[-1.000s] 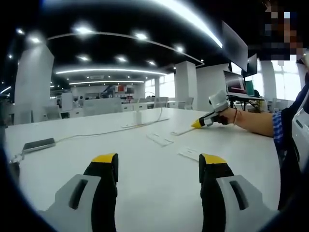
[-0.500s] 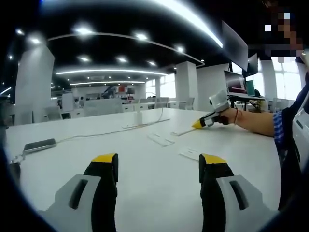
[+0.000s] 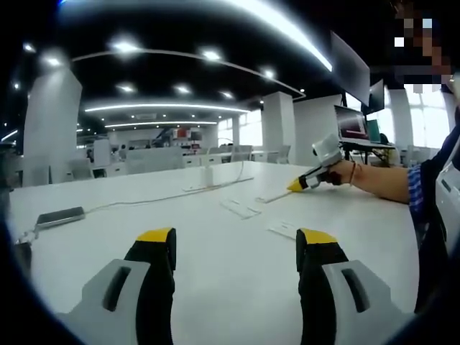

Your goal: Locate the socket holder cover, grip the socket holder cover, clip it into the socket holder slot.

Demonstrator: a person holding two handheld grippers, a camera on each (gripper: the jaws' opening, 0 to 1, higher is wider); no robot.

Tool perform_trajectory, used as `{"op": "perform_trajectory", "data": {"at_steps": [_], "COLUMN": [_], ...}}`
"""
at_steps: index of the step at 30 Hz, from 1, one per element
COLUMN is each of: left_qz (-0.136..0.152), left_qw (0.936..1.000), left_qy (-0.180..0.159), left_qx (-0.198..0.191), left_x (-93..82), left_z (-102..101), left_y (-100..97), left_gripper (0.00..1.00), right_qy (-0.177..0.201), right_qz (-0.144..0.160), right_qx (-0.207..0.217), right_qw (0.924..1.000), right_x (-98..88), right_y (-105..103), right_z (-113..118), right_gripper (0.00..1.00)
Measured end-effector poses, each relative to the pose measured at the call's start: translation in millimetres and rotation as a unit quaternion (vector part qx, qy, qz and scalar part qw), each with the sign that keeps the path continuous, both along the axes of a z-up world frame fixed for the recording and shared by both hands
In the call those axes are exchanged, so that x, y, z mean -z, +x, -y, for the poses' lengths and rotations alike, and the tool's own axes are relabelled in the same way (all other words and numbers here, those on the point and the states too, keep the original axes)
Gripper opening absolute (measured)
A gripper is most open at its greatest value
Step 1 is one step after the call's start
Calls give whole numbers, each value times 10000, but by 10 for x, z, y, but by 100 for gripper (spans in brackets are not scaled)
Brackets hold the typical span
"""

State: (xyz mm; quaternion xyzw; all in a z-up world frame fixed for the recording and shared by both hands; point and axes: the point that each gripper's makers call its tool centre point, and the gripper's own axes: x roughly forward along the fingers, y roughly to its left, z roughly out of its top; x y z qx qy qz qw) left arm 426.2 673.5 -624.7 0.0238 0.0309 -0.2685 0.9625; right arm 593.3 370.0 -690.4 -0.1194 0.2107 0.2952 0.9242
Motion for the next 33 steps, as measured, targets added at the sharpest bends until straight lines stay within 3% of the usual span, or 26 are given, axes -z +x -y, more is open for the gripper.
{"op": "perform_trajectory", "data": {"at_steps": [17, 19, 23, 26, 33], "left_qz": [-19, -1, -5, -12, -39], "left_qw": [10000, 10000, 9998, 9997, 9997], "left_qy": [-19, -24, -33, -36, -43], "left_qx": [-36, -66, -184, -237, -258], "left_x": [-3, -10, -7, -2, 12], "left_z": [-6, -18, -68, -88, -90], "left_y": [26, 35, 55, 65, 74], "left_gripper": [67, 67, 67, 67, 67], "right_qy": [-38, 342, 313, 348, 348], "right_qz": [-4, -147, 124, 163, -50], "right_qx": [97, 272, 246, 201, 157], "right_qw": [9999, 9989, 9991, 9991, 9993], "right_x": [-19, -27, -145, -181, -68], "right_y": [74, 92, 102, 79, 57], "right_z": [30, 29, 60, 67, 58], "right_gripper": [3, 4, 4, 4, 4]}}
